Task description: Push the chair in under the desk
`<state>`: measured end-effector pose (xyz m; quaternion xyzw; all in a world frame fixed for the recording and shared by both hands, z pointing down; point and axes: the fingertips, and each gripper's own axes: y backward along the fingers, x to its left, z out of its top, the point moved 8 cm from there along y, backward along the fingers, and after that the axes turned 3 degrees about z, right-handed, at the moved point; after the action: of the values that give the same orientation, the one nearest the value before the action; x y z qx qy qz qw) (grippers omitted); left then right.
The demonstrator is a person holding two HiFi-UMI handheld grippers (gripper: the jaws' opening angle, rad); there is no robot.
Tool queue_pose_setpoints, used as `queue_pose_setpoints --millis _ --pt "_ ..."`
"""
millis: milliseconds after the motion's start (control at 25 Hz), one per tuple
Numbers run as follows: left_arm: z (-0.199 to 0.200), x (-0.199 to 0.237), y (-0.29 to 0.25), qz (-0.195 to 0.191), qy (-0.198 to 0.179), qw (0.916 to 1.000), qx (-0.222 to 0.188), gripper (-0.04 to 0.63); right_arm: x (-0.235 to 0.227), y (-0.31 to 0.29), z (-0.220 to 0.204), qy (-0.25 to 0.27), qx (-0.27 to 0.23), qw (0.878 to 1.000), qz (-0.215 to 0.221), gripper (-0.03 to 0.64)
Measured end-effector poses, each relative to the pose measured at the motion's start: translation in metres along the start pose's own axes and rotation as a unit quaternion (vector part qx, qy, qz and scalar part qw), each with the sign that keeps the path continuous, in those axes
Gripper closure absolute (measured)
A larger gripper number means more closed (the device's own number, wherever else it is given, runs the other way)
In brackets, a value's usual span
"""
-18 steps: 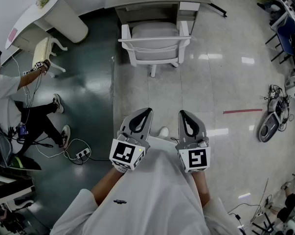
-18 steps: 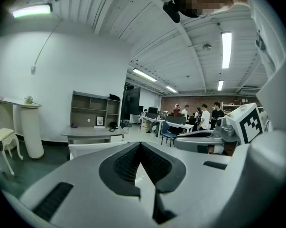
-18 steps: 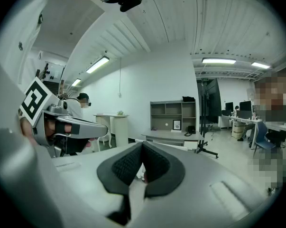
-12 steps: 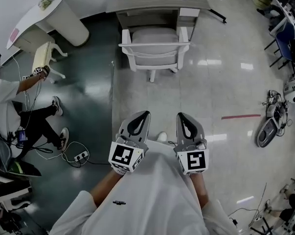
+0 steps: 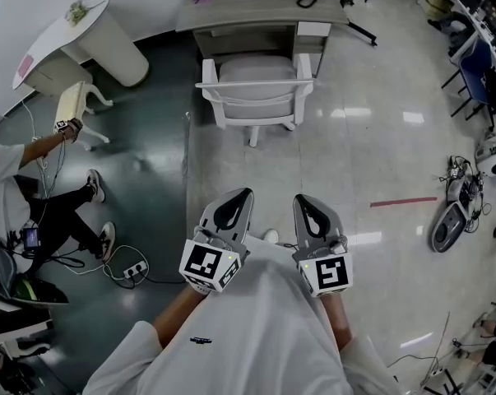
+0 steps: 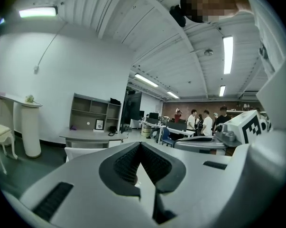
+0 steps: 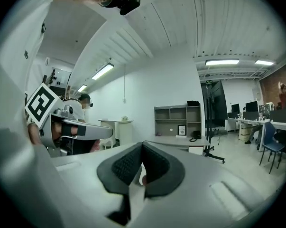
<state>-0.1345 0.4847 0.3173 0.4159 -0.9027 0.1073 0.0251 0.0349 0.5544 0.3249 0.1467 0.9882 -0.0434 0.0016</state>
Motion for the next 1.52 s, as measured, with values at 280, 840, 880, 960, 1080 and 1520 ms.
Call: queue_pose_setpoints --millis 280,840,880,960,1080,1520 --pt "0.003 -0.006 -0.005 -0.011 -0.007 0.9999 0.002 0.588 -0.01 0.001 -0.003 -0.019 -0.001 1.0 -0.001 0.606" --pt "0.007 0.045 -0.067 -0.01 0.022 0.9997 0.008 0.588 -0.033 -0.061 -0.014 0.0 0.063 0.998 0.018 0.606" --pt "0.008 0.052 -0.077 -0.009 0.028 0.9995 0.009 0.588 -0.036 -0.071 -0.013 -0.008 0.066 0.997 0.025 0.606" --pt "0.012 0.067 -0.096 -0.009 0.035 0.9993 0.01 0.588 -0.045 -0.091 -0.011 -0.028 0.061 0.997 0.039 0.606" --pt "0.021 0.095 -0.127 -0.012 0.04 0.9991 0.012 0.588 -0.062 -0.126 -0.01 -0.053 0.046 0.996 0.062 0.606" --pt "0.073 0.227 -0.214 -0.016 0.055 0.9983 0.006 0.588 -0.103 -0.285 0.042 -0.003 0.042 0.997 0.06 0.604"
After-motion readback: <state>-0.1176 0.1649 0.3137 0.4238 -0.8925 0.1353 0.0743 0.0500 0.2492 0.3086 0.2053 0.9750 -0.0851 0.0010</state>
